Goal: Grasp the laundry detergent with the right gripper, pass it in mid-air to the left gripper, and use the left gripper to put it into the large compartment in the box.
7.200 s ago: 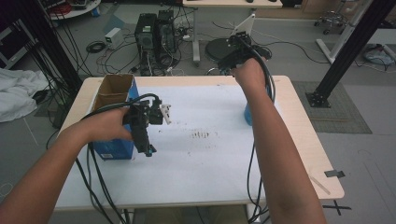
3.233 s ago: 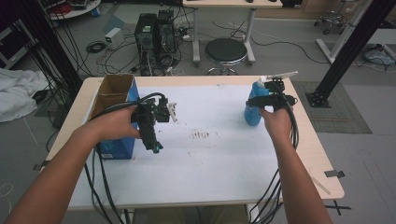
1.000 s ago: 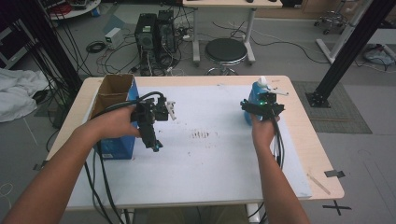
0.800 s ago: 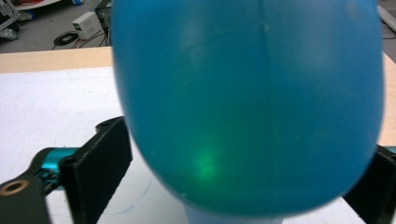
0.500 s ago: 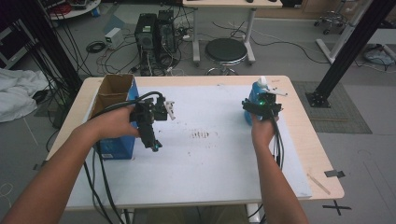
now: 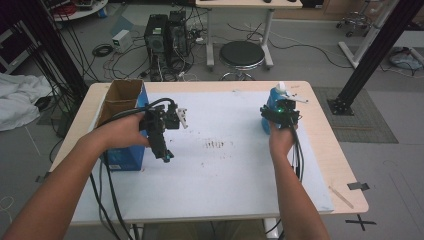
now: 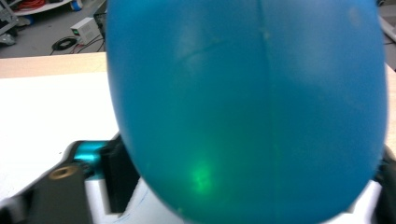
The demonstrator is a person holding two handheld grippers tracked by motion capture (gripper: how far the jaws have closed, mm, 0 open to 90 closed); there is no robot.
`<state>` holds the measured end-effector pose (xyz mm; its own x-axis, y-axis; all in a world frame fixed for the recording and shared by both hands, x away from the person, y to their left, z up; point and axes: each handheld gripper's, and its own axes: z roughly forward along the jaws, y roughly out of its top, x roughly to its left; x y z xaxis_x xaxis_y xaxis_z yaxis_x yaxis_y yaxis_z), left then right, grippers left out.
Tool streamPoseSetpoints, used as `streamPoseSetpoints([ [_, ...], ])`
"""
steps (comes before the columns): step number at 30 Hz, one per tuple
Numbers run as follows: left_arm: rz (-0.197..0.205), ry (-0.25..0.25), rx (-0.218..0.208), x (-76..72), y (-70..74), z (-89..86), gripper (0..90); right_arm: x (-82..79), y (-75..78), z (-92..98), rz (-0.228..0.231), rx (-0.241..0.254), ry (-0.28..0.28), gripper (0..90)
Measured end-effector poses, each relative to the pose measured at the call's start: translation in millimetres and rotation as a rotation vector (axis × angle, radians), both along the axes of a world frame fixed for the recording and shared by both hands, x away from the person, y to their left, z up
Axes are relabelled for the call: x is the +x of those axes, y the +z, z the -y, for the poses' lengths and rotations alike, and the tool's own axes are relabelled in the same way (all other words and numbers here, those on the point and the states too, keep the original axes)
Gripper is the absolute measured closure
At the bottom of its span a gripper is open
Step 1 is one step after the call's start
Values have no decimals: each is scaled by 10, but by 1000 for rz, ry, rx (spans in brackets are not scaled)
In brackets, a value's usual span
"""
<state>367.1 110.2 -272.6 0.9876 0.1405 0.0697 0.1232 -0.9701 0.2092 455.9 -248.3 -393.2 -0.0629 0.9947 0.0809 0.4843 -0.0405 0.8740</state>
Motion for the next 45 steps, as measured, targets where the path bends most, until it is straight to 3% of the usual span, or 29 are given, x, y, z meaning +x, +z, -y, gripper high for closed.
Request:
streamPoseSetpoints([
  [20, 6, 2, -3, -5, 9, -30, 18, 1, 7, -21, 28, -22, -7, 334],
  [25, 6, 4, -9, 0, 4, -45, 18, -3, 13, -24, 40, -35, -13, 415],
  [35, 7, 8, -11, -14, -1, -61, 18, -5, 25, -35, 36, -53, -24, 437],
  [39, 13, 14, -20, -25, 14, -85, 18, -31, 60, 14, 38, -63, -5, 439],
  [45, 22, 18, -36, -32, 44, -70, 18, -158, 234, 138, 62, -82, 96, 440],
])
